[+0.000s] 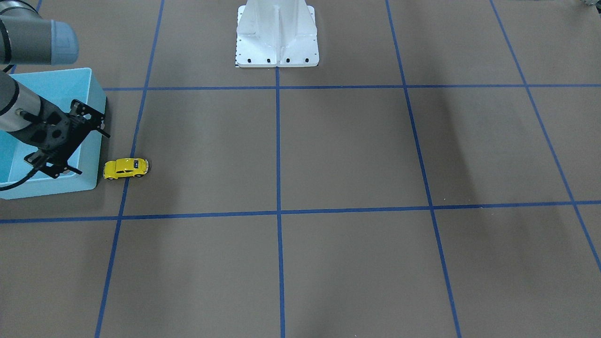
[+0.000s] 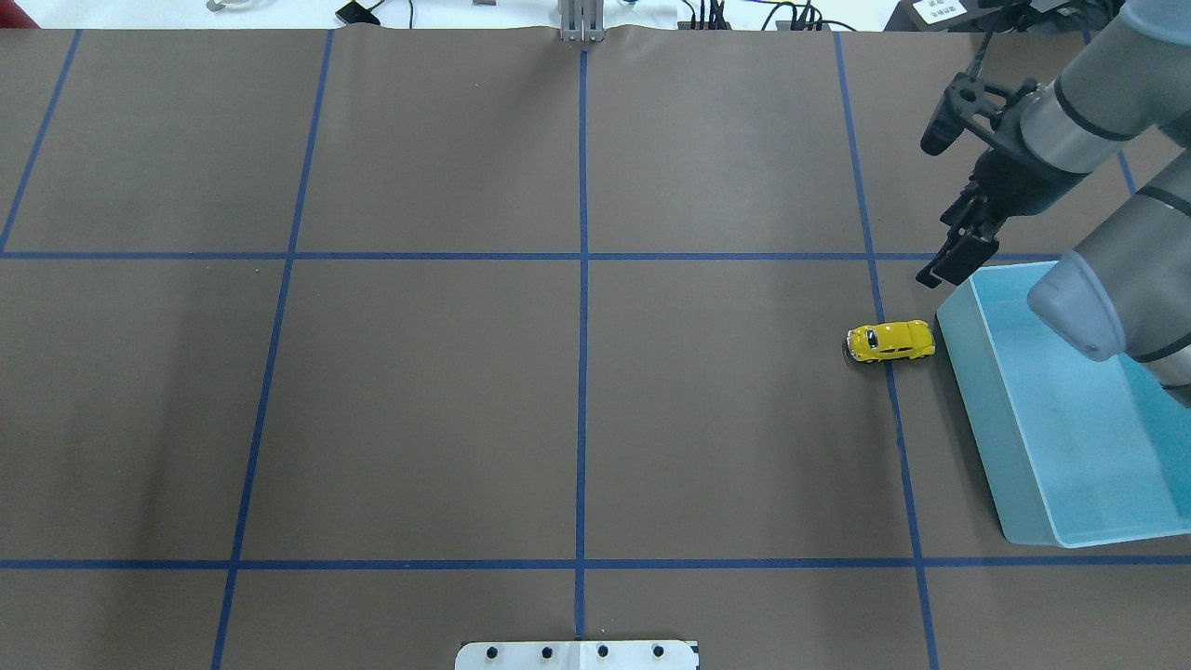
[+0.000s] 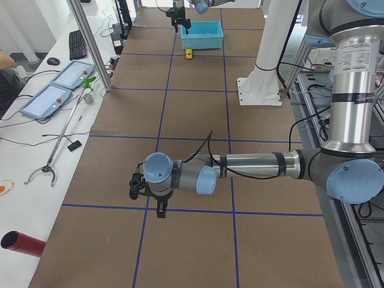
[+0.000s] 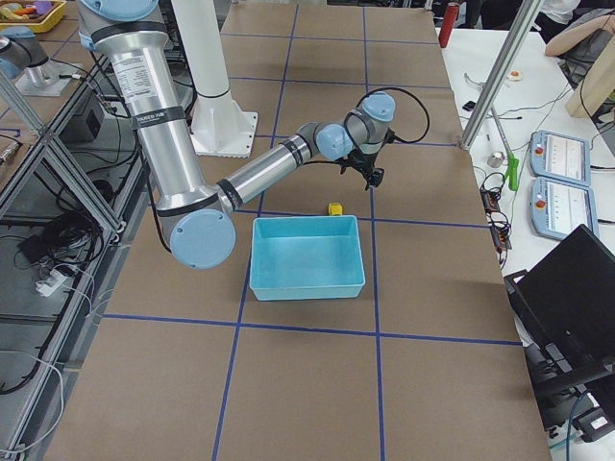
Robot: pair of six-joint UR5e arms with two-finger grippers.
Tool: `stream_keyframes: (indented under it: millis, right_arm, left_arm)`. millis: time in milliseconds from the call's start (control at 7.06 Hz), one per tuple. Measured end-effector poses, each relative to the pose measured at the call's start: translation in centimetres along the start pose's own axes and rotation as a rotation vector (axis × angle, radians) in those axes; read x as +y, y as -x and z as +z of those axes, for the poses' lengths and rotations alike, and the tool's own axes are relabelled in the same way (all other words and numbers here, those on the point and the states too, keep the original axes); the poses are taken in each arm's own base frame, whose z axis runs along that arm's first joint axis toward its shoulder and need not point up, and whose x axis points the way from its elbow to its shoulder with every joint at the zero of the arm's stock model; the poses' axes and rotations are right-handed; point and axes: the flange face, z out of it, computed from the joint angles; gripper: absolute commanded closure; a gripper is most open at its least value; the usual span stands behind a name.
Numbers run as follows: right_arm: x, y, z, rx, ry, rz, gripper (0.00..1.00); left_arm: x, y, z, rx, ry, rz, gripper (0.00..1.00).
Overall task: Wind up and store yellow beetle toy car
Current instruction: 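Lower the right gripper onto the yellow car beside the bin, then close the right gripper around the yellow car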
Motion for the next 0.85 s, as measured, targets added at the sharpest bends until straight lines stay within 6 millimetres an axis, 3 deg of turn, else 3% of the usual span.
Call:
stream_keyframes:
  millis: [425,708,850]
  right_arm:
    - [-1.3,4.1,7.4,0.084,0.169,-0.325,0.00]
    - [0.1,5.5,11.2,0.134,0.314,-0.418,0.00]
    - [0.9,5.6,12.1,0.146,0.377,-0.447,0.00]
  left_arm:
    - [0.2,0.3,0.2,-0.003,0.002,-0.003,0.00]
    - [0.3,0.3,0.2,-0.002,0.002,-0.003,0.00]
    - [0.4,0.3,0.2,-0.001,0.003,-0.004,0.00]
